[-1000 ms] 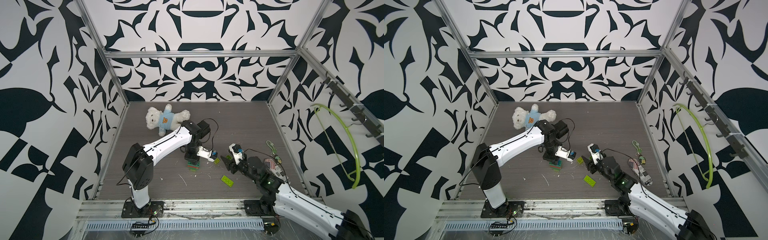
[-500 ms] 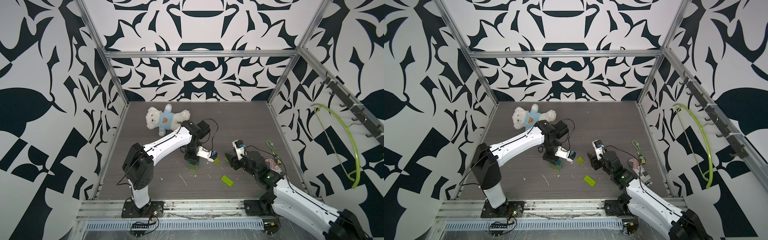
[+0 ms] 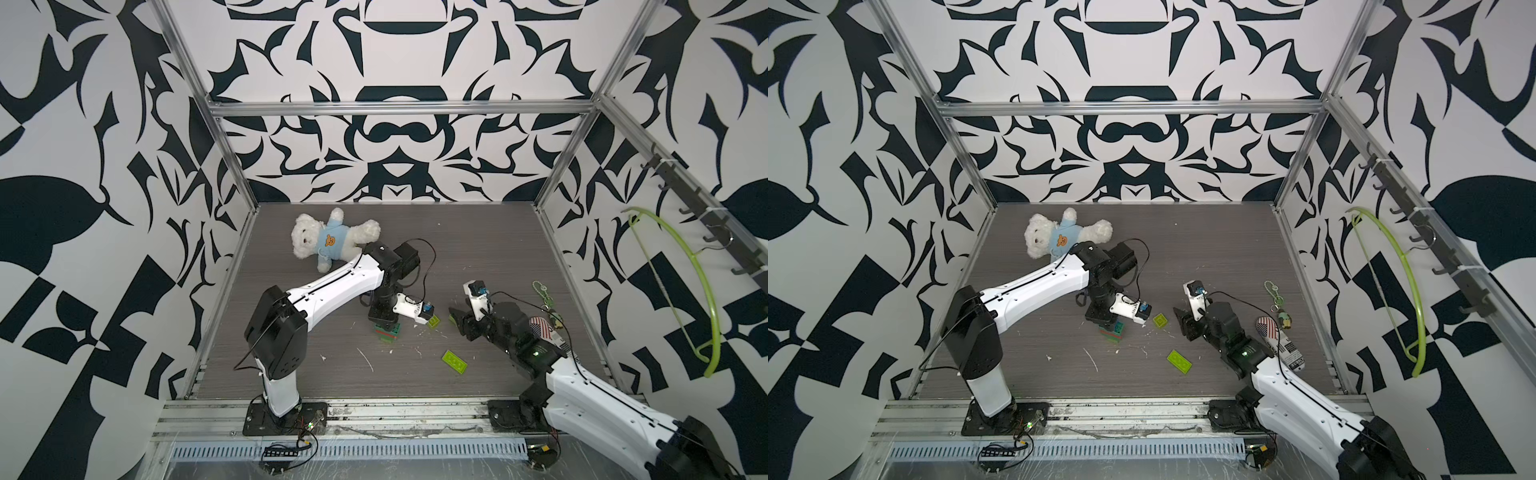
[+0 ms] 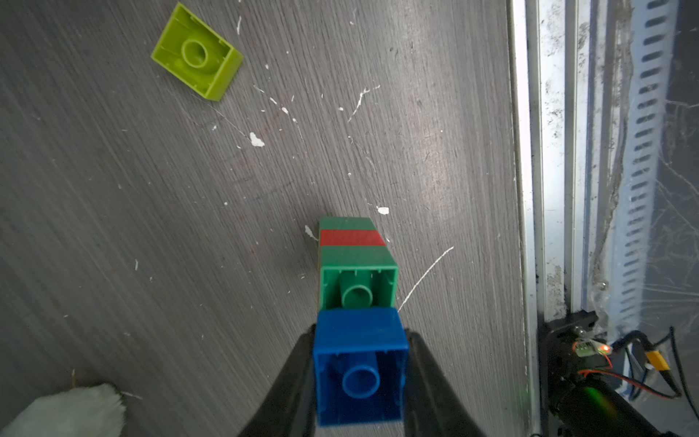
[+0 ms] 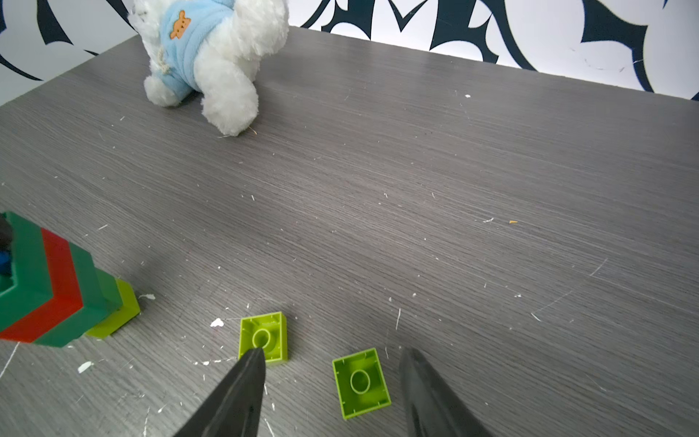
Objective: Assemble a carrot with lego
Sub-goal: Adjust the lego brick at the center of the board.
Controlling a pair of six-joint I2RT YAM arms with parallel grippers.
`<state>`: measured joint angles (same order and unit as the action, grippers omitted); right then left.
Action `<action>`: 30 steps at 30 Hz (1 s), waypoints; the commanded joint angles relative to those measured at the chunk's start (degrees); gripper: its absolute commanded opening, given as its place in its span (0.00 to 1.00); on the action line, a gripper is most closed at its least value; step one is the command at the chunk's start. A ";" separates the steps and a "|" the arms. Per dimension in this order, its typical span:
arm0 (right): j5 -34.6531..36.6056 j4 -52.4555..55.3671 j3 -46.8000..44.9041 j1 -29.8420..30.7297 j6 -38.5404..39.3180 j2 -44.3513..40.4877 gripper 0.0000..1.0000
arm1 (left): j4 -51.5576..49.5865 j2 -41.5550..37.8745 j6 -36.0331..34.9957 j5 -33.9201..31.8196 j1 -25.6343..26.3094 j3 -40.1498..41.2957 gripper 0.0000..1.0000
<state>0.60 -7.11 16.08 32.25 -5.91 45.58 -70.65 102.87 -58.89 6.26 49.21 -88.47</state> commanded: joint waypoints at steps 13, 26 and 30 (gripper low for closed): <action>-0.95 -2.63 1.15 -0.27 -1.03 0.52 0.61 | 2.25 -0.28 -1.35 -1.40 1.41 5.05 0.00; -0.86 -2.55 0.99 -0.23 -1.21 0.30 0.61 | 0.91 0.05 -2.37 -3.94 2.21 5.85 0.00; -0.86 -2.43 1.15 -0.19 -1.12 0.21 0.61 | 0.48 0.39 -2.24 -4.45 2.16 5.65 0.00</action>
<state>0.19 -7.55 16.08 32.21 -6.15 46.22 -67.29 100.86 -60.71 3.79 51.09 -85.73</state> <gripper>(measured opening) 0.613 0.358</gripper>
